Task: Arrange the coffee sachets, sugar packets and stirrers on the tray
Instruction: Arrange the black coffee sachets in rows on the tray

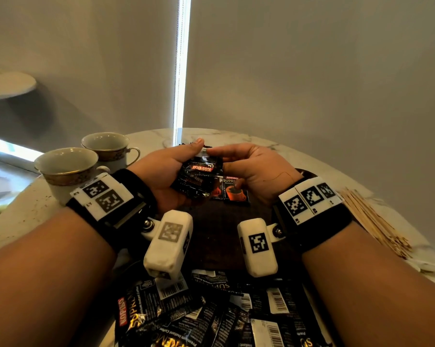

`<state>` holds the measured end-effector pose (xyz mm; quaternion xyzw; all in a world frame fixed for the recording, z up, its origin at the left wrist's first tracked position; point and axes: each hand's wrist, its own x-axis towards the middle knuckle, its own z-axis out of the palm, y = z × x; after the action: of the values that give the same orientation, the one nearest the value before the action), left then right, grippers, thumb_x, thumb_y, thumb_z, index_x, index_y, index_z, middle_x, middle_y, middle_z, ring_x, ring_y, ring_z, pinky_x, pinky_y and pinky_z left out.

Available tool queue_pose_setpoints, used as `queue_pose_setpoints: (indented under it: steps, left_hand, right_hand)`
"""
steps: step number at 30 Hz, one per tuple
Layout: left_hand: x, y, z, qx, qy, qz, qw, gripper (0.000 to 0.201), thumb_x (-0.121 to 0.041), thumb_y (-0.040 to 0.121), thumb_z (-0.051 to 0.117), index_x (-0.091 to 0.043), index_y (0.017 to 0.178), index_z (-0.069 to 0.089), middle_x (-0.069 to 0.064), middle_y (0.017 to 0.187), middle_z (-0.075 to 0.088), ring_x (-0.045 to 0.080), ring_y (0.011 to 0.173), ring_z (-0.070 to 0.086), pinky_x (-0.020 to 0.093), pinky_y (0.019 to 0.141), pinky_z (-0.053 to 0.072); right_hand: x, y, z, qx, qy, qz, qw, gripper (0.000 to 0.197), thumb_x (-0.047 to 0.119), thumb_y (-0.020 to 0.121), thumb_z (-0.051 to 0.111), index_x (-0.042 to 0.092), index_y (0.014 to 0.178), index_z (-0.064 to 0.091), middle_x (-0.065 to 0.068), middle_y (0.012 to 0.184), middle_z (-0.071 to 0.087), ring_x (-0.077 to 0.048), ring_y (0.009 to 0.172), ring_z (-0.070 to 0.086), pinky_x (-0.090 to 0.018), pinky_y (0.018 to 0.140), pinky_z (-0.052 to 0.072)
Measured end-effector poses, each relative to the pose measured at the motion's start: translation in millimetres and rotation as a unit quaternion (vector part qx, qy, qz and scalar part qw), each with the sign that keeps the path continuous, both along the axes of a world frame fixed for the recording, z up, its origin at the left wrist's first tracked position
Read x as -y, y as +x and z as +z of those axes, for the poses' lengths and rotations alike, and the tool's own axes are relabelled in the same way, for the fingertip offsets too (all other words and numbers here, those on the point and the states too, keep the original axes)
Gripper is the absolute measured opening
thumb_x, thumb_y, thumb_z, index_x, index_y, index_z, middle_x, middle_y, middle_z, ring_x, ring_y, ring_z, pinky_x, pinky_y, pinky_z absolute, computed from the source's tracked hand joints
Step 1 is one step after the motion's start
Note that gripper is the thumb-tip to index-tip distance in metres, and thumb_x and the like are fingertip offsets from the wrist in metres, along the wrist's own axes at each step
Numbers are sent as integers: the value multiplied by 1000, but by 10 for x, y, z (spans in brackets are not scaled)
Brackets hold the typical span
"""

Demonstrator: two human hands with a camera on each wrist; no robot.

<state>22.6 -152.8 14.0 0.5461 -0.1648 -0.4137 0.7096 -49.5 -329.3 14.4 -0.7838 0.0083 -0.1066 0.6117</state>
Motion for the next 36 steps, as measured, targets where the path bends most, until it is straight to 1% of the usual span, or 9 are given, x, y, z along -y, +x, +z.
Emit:
queue_pose_setpoints:
  steps: [4,5,7,9,11,15,22,26,36]
  left_hand:
    - [7,12,-8,-7,2,-14,1000,61,-61,95,47,-11,125,65,19,108,71,31,90,68,41,82,50]
    - [6,21,-13,-13,4,-12,1000,64,-63,94,48,-11,128,63,20,111,69,31,91,66,40,81,50]
    - [13,29,-15,-30,5,-12,999,63,-60,96,48,-10,133,59,21,113,69,29,89,65,39,78,50]
    - [15,31,-4,-50,6,7,999,47,-51,101,46,-11,119,62,13,92,68,23,74,64,35,69,53]
    - [9,44,11,-56,13,39,998,33,-46,102,48,-16,108,58,8,84,63,22,68,64,38,62,59]
    - [-20,86,48,-8,24,91,995,30,-48,103,49,-25,121,55,12,110,59,29,91,68,58,61,60]
    - [-19,115,21,37,-5,132,991,17,-20,99,61,-24,113,52,5,84,52,19,67,54,28,48,53]
    - [-19,121,-2,31,23,106,994,29,-4,96,49,-22,118,56,10,90,51,21,72,55,31,50,54]
    - [5,154,-74,15,64,82,994,36,-10,94,45,-22,124,61,13,100,59,28,83,64,44,59,60]
  right_hand:
    - [5,12,-11,19,3,-34,999,21,21,83,72,31,99,80,-6,106,76,-41,105,67,-51,77,57]
    - [13,13,-4,22,21,-41,999,17,18,84,73,26,97,80,-5,102,77,-34,100,70,-48,75,60]
    - [23,7,20,36,77,-58,995,13,6,89,67,14,96,75,-2,86,77,-14,77,72,-25,54,55]
    - [38,3,34,41,115,-85,989,13,2,92,64,6,102,71,-3,81,73,-4,56,65,-16,44,46]
    - [69,27,12,32,142,-116,982,17,3,92,64,3,109,69,-7,84,72,-6,51,62,-18,40,44]
    - [177,110,-111,-18,103,-195,975,7,11,92,68,14,98,67,-4,81,68,-13,55,54,-21,38,35]
    - [194,88,-190,-119,124,-201,964,7,7,96,61,11,101,61,-7,76,71,-15,44,60,-20,33,34]
    - [172,64,-199,-154,79,-198,965,15,5,94,64,11,107,60,-13,88,70,-15,49,62,-23,35,39]
    - [172,82,-229,-190,54,-173,965,27,-1,88,69,10,111,62,-14,91,73,-14,56,65,-27,48,50]
